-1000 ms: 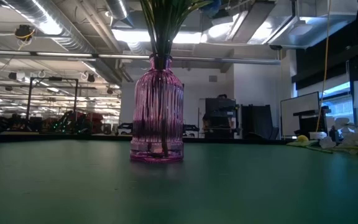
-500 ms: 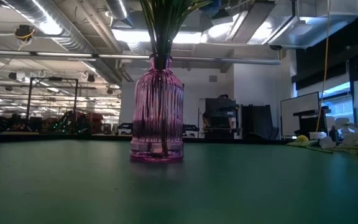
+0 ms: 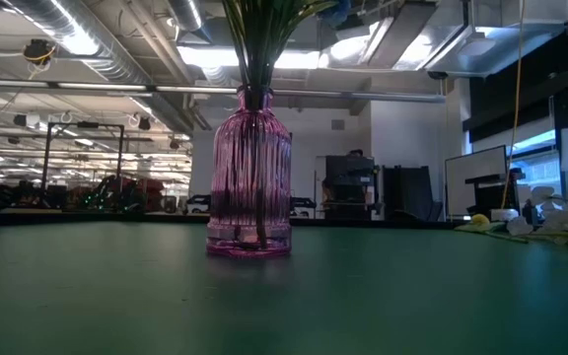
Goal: Sort flowers into vase by color
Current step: Put the white flowers into the blue vase
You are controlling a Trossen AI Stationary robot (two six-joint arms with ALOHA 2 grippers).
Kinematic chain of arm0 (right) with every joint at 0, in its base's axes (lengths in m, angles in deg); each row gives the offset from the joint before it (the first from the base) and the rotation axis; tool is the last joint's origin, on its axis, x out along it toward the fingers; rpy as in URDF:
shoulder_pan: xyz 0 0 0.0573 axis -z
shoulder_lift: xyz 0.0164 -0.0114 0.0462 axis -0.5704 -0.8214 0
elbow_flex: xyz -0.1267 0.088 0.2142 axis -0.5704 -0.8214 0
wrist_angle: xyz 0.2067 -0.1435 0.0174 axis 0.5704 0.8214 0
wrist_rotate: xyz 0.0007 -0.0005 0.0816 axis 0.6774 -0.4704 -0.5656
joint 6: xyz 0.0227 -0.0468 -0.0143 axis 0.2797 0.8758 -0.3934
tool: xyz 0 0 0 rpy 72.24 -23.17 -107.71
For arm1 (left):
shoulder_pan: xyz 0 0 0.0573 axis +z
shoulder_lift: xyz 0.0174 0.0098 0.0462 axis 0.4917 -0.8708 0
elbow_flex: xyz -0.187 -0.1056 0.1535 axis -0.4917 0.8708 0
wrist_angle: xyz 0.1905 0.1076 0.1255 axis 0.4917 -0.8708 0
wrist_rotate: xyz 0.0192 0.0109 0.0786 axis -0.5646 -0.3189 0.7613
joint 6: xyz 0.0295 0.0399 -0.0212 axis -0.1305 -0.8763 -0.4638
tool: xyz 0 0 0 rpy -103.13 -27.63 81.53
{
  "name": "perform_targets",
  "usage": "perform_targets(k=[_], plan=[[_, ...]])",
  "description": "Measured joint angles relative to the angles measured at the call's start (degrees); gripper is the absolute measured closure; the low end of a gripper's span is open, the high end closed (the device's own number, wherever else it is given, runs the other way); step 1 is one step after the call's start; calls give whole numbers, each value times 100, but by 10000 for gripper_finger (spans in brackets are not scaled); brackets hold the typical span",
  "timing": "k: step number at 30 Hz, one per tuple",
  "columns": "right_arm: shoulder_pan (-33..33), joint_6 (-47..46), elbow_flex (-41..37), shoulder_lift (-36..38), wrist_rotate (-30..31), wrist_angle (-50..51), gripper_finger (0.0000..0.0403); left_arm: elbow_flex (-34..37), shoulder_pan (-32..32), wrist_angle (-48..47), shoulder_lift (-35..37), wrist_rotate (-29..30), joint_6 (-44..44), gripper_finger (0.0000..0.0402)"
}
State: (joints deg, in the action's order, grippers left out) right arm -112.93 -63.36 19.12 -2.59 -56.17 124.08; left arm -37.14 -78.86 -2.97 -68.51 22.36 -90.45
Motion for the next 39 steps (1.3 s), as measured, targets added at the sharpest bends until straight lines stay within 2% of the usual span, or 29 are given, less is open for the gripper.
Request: perform_targets(k=[4,7,9,14,19,22,26,28,30,34,36,39], plan=[[-272,-860,513,175,232,1481,307,0,-14,2,0,7,2,294],[-331,-1074,931,301,971,2584,323,0,-25,2,0,7,1,294],[-324,-980,1105,360,1946,3075,332,0,-26,2,0,7,2,294],[-266,146,1059,552,5359,3117,351,0,-23,0,-2,1,2,294],[702,479,1054,512,7221,3128,370,0,6,-95,-2,-27,5,294],[1396,585,948,376,8066,3070,381,0,54,-208,-4,-29,42,294],[2612,607,863,75,8042,2978,396,0,145,-607,-4,-201,374,294],[3361,605,851,-35,7361,2958,400,0,192,-797,-11,-358,538,294],[4141,652,854,-67,6395,2980,398,0,243,-959,-11,-500,730,294],[5748,1313,854,-267,4704,2970,389,0,304,-1116,-11,-634,894,294],[6399,1866,831,-332,4124,2949,384,0,296,-1179,-11,-629,904,294],[7127,2488,588,-345,3568,2793,369,0,194,-1207,-11,-625,898,294]])
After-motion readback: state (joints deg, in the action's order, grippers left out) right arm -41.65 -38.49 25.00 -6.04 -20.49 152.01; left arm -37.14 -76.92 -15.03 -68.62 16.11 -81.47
